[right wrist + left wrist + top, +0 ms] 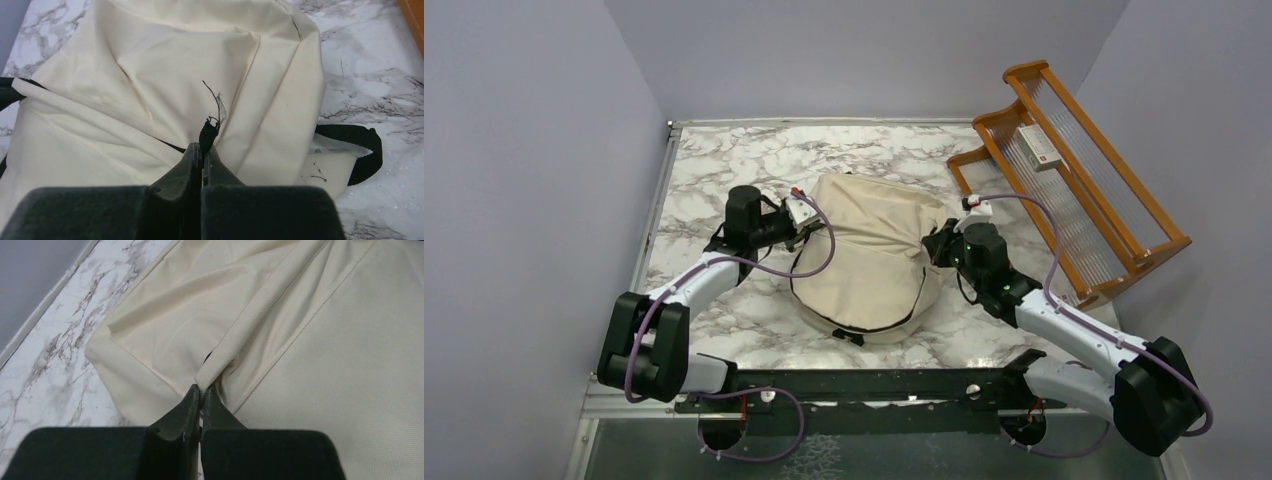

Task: Pack the student bag
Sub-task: Zip the student bag at the center of the board, then reset both arms

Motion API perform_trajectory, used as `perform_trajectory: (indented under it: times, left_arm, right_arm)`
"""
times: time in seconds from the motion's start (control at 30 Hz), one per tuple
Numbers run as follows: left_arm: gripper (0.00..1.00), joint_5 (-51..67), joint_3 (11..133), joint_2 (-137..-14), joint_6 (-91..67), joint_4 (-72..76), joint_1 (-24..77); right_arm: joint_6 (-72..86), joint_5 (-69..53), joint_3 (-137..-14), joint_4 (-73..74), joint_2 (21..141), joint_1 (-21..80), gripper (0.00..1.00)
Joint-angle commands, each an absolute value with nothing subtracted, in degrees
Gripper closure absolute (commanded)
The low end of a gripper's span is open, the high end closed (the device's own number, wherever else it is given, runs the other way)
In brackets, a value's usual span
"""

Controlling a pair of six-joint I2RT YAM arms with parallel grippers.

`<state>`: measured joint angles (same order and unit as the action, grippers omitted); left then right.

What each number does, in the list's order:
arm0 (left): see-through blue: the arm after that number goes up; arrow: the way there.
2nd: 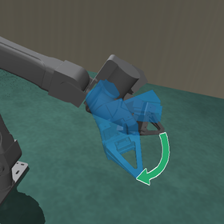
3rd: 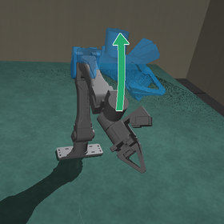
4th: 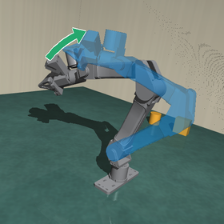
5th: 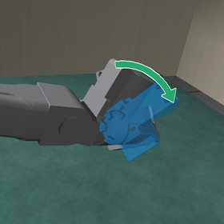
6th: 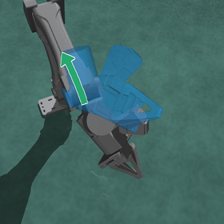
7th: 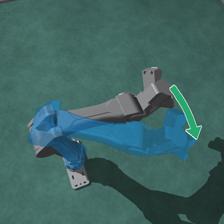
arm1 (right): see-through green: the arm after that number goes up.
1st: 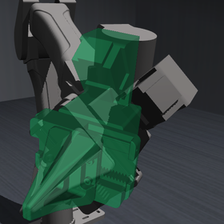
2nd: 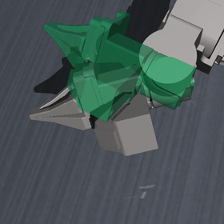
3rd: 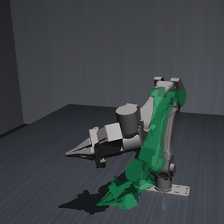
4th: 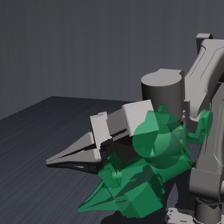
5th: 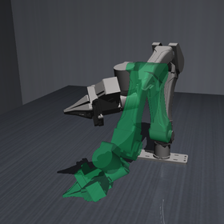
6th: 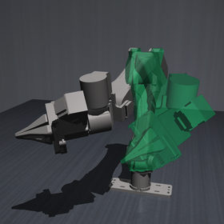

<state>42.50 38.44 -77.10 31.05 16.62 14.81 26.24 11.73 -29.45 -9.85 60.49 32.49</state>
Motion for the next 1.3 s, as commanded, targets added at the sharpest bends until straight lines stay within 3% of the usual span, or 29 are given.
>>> perform_trajectory:
  times: [0.0, 0.4, 0.6, 0.73, 0.8, 0.93, 1.0, 1.27]
  left_arm:
    - [1.00, 32.3, 38.0, -77.6, 32.3, 18.7, 9.0]
    - [0.99, 35.8, 38.8, -78.2, 30.0, 19.4, 9.0]
    - [0.68, 38.4, 41.3, -76.5, 21.9, 20.5, 9.0]
    - [0.60, 36.6, 43.3, -73.6, 11.5, 21.2, 9.0]
    - [0.48, 33.1, 43.3, -71.1, 5.7, 21.4, 9.0]
    - [0.14, 23.7, 41.5, -64.3, -7.1, 20.3, 9.0]
    - [0.02, 18.0, 41.2, -60.4, -12.4, 15.4, 9.0]
    - [0.01, 5.0, 38.8, -44.4, -18.6, -7.0, 9.0]
  right_arm:
    - [23.0, 23.5, -26.3, -4.9, 60.3, 28.3, 0.99]
    - [23.2, 12.6, -25.0, -6.8, 63.8, 28.2, 0.97]
    - [23.2, 10.5, -27.1, -6.4, 59.8, 28.2, 0.77]
    - [22.3, 10.4, -31.6, -1.7, 57.4, 28.2, 0.59]
    - [21.8, 11.2, -34.0, 0.8, 56.0, 28.2, 0.53]
    - [22.3, 12.4, -37.8, 5.6, 53.1, 28.2, 0.41]
    - [22.5, 12.0, -39.2, 6.8, 51.9, 28.2, 0.37]
    - [22.1, 11.4, -40.9, 11.6, 44.6, 28.2, 0.26]
